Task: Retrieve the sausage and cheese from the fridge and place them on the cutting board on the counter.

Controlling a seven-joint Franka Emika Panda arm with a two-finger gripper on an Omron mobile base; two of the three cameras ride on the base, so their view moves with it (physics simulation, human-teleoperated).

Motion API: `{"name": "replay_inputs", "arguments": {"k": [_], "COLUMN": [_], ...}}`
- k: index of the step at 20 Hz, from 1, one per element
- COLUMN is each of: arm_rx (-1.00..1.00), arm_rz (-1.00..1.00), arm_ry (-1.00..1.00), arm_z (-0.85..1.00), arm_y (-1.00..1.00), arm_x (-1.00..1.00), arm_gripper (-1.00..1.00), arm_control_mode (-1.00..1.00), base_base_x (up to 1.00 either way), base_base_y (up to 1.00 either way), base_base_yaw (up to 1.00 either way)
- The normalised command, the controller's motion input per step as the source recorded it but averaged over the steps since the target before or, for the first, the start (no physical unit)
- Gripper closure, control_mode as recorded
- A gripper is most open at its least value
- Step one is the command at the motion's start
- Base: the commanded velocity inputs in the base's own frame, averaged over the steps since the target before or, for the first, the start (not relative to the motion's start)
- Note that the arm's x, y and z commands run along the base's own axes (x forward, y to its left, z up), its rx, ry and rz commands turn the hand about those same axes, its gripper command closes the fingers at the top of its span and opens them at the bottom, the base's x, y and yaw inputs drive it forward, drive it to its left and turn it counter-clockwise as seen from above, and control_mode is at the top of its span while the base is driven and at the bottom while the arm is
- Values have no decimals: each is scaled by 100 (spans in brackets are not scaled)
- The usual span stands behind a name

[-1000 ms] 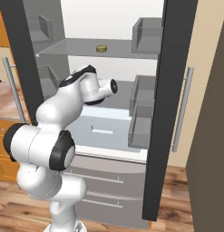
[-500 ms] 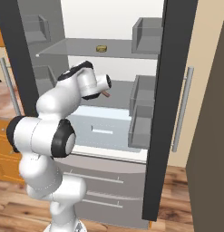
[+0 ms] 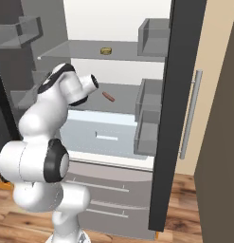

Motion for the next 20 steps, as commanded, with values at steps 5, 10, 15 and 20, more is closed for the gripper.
{"name": "replay_inputs", "arguments": {"k": [5, 10, 15, 20], "arm_rx": [-1, -1, -8, -16], "arm_rz": [-7, -11, -11, -34], "arm_ry": [-36, -4, 28, 35], "arm_z": [35, 59, 55, 12], "arm_y": [87, 26, -100, -89], "arm_x": [-68, -12, -21, -6], "arm_gripper": [-100, -100, -100, -100], "arm_control_mode": [-100, -100, -100, -100], "base_base_x": [0, 0, 0, 0], "base_base_y": [0, 0, 0, 0], "base_base_yaw": [0, 0, 0, 0]}}
